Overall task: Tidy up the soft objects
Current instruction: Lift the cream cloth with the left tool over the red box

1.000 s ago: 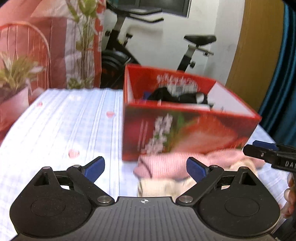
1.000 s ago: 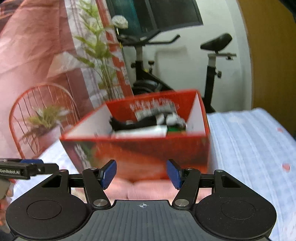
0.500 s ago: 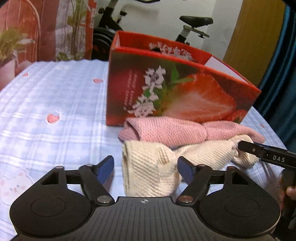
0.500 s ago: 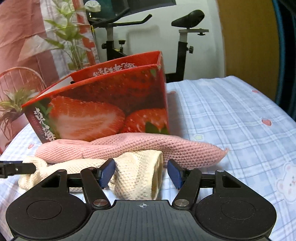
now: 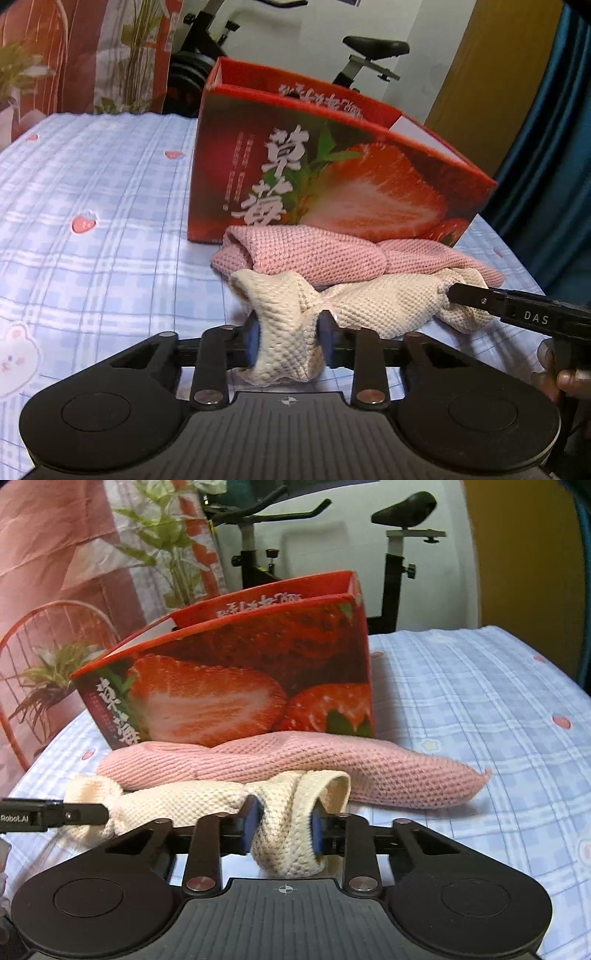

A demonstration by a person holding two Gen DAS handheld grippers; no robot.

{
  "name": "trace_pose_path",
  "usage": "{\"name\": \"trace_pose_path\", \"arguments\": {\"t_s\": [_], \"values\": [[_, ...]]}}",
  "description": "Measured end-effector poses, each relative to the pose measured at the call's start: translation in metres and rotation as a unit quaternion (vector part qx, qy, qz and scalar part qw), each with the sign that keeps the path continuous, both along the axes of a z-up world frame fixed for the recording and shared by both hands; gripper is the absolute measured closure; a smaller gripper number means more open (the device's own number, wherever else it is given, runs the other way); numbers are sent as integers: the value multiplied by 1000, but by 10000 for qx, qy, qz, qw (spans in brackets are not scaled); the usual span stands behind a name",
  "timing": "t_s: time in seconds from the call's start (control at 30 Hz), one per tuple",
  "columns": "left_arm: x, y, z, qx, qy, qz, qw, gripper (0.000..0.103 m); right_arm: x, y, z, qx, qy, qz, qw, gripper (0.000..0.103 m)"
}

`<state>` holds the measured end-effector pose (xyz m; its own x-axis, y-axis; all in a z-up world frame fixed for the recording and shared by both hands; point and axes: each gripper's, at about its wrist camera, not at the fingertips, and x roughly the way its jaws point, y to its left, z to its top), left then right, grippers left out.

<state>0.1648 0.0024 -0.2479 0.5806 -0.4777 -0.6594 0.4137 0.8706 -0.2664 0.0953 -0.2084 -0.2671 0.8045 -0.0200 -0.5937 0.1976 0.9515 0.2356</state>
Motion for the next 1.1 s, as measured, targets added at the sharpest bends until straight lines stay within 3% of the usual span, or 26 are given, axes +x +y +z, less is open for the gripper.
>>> {"name": "trace_pose_path", "arguments": {"t_s": [0.27, 0.5, 0.77, 0.83, 1.1], "values": [[-16, 5, 35, -156, -653, -82, 9977, 78, -11, 9, 32, -126, -396, 206, 9989, 83], [-14, -3, 89, -144, -1473, -393, 9882, 83, -10, 24, 80, -382, -971, 600, 9927, 88], [22, -13, 128, -358, -1734, -379, 9835, 87, 17, 22, 139, -625, -1318, 726, 9866, 92], [38, -20, 133, -351, -1735, -355, 9836, 87, 29, 16, 151, -664, -1345, 679, 9864, 97], [64, -14, 131, -456, -1533, -266, 9868, 92, 67, -2, 165, -713, -1222, 629, 9879, 97]]}}
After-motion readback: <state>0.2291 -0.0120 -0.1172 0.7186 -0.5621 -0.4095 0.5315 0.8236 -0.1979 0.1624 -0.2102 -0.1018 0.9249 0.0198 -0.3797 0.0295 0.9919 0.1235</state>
